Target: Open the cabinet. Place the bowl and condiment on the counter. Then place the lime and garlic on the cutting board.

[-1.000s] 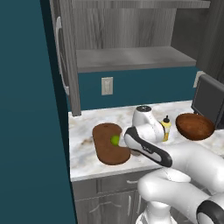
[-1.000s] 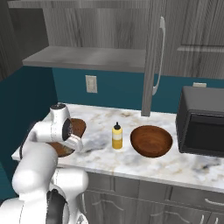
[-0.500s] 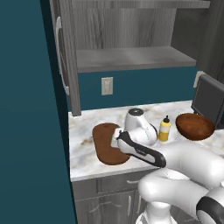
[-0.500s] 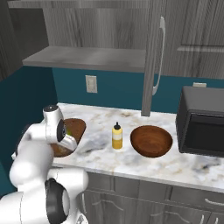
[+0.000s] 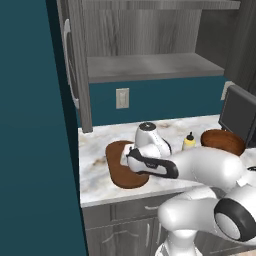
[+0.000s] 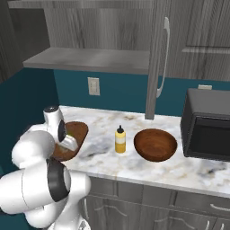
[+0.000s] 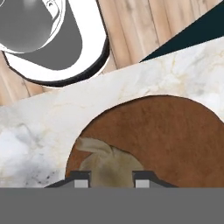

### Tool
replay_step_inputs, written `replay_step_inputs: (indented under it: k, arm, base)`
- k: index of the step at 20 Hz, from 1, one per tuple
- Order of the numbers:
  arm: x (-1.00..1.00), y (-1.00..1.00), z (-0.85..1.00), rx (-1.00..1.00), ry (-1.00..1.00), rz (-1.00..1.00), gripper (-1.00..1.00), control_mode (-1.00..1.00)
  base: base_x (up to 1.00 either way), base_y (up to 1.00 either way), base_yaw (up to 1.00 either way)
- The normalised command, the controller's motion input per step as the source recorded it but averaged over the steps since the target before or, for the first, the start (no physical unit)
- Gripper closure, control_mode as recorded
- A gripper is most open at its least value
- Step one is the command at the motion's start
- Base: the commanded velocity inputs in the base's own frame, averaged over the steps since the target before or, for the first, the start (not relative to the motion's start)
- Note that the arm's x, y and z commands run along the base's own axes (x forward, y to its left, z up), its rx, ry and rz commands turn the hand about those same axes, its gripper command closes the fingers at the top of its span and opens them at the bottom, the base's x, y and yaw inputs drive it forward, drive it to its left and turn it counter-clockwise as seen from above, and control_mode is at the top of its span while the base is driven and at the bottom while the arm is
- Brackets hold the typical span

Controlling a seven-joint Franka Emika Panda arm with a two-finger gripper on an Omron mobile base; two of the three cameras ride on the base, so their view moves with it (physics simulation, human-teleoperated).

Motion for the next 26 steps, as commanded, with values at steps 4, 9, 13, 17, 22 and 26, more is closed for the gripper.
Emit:
replay_step_inputs:
  k: [4,9,13,17,22,26]
  arm:
    - [0.12,0.3,-0.18,0.0,0.0,0.0,1.0,-1.0]
    - [0.19,0.32,-0.27,0.0,0.0,0.0,-1.0,-1.0]
    - [0.23,0.1,-0.04,0.0,0.0,0.0,-1.0,-1.0]
    - [0.13,0.0,0.0,0.0,-0.01,0.0,-1.0,-1.0]
    - [-0.03,0.0,0.09,0.0,0.0,0.0,-1.0,-1.0]
    - [-0.12,0.0,0.3,0.0,0.0,0.0,-1.0,-1.0]
  base:
    - [0.0,0.0,0.0]
    - [0.0,0.0,0.0]
    - [0.0,0.0,0.0]
    - [0.0,0.0,0.0]
    - [0.0,0.0,0.0]
    - [0.0,0.0,0.0]
